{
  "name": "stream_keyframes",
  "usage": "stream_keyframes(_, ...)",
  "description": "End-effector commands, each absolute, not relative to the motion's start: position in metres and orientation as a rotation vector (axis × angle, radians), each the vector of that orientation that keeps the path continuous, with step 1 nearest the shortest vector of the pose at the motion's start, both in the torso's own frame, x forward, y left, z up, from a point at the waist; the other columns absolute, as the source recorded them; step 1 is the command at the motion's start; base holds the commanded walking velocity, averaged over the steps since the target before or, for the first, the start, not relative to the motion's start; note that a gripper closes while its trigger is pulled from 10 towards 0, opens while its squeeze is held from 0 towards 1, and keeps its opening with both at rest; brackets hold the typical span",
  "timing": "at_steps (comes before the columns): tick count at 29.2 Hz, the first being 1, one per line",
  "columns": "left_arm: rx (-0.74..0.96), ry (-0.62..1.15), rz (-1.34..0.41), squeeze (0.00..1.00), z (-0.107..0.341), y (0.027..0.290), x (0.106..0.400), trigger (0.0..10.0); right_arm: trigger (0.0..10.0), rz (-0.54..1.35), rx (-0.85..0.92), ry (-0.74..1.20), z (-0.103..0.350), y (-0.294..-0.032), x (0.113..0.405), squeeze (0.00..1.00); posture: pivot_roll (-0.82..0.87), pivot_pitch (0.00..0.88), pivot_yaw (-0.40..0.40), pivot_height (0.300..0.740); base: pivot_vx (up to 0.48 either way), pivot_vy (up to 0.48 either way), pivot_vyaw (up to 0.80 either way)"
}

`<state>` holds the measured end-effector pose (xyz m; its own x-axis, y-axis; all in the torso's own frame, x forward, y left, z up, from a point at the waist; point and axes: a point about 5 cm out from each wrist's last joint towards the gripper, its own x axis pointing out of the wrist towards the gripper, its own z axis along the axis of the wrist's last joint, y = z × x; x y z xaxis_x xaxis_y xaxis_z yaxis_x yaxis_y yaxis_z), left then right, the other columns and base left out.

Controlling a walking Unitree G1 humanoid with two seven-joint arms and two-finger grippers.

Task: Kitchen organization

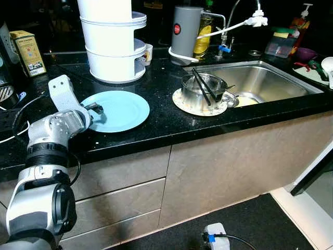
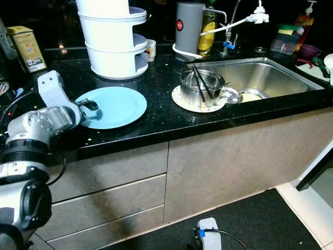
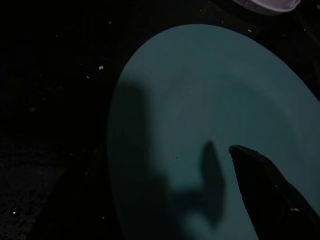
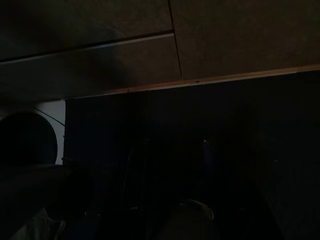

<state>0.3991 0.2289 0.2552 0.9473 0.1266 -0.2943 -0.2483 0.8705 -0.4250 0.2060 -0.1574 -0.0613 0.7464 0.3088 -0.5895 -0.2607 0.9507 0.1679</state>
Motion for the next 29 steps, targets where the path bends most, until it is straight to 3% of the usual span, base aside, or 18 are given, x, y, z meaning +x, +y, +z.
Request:
stream_keyframes(1,-0.516,0.342,0.182,0.0,0.24,0.221,0.4,4.4,10.0,0.293,0.087,0.679,-0.065,-0.159,0.201,0.0,0.02,0.097,-0.052,0.74,0.0,0.0,0.0)
stream_keyframes(2,-0.561,0.353,0.173,0.0,0.238,0.22,0.4,0.0,10.0,0.29,0.087,0.682,-0.065,-0.16,0.201,0.0,0.02,0.097,-0.052,0.74,0.0,0.0,0.0)
stream_keyframes(11,-0.713,0.382,0.159,0.0,0.235,0.221,0.399,0.0,10.0,0.277,0.096,0.692,-0.067,-0.16,0.199,0.0,0.02,0.099,-0.048,0.74,0.0,0.0,0.0)
stream_keyframes(22,-0.715,0.377,0.167,0.0,0.235,0.232,0.394,0.0,10.0,0.27,0.11,0.695,-0.067,-0.159,0.198,0.0,0.02,0.099,-0.048,0.74,0.0,0.0,0.0)
stream_keyframes(29,-0.652,0.306,0.121,0.0,0.249,0.257,0.381,0.0,10.0,0.264,0.116,0.692,-0.067,-0.16,0.198,0.0,0.02,0.112,-0.049,0.74,0.0,0.0,0.0)
